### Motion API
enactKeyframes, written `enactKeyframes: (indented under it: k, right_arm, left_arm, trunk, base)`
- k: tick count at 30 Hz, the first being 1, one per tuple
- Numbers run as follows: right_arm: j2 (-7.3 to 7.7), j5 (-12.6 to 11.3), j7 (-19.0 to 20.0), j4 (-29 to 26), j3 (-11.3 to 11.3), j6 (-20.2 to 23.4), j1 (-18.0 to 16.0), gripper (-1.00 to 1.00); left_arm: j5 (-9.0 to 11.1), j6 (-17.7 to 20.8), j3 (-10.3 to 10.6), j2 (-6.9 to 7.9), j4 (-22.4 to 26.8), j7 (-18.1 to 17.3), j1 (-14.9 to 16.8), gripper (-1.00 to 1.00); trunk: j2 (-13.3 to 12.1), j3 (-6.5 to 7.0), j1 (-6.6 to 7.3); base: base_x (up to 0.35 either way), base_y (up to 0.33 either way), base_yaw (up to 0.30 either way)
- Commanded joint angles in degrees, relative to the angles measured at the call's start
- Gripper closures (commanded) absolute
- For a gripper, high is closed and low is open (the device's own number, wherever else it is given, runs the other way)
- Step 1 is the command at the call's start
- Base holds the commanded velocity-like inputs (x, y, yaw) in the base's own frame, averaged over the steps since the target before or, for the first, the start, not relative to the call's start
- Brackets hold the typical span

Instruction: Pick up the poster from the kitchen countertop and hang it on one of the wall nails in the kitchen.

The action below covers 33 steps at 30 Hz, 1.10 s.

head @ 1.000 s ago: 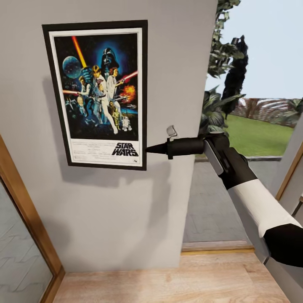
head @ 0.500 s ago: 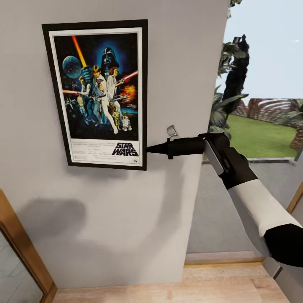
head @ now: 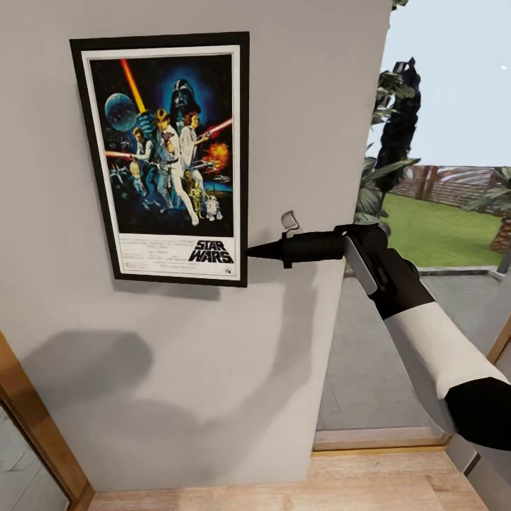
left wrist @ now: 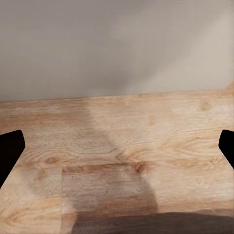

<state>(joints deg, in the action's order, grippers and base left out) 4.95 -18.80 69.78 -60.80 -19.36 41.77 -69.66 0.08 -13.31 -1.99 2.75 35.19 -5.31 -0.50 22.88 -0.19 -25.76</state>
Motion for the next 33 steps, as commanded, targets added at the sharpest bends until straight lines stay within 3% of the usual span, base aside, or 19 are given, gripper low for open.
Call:
enactKeyframes:
  k: [1, 14, 24, 33]
  right_arm:
    - [0.05, -0.49, 0.0, 0.0, -0.12, 0.56, -0.03, 1.0]
    - [0.14, -0.52, 0.0, -0.02, -0.06, 0.53, -0.03, 1.0]
    - [0.14, -0.5, -0.01, -0.02, -0.06, 0.52, -0.03, 1.0]
    - [0.28, -0.49, 0.0, -0.02, -0.06, 0.5, -0.03, 1.0]
  left_arm:
    - [0.01, -0.05, -0.21, -0.03, 0.05, -0.4, -0.03, -1.0]
    - [0.01, -0.06, -0.21, -0.03, 0.09, -0.4, -0.03, -1.0]
    - [0.01, -0.05, -0.23, -0.03, 0.07, -0.4, -0.03, -1.0]
    - [0.01, -0.05, -0.3, -0.02, 0.1, -0.4, -0.03, -1.0]
  trunk:
    - [0.04, -0.02, -0.02]
    - [0.04, -0.02, -0.02]
    - [0.04, -0.02, -0.02]
    - [0.04, -0.02, -0.02]
  base:
    - [0.001, 0.0, 0.0]
    - [0.006, 0.0, 0.0]
    - [0.246, 0.0, 0.0]
    - [0.004, 0.0, 0.0]
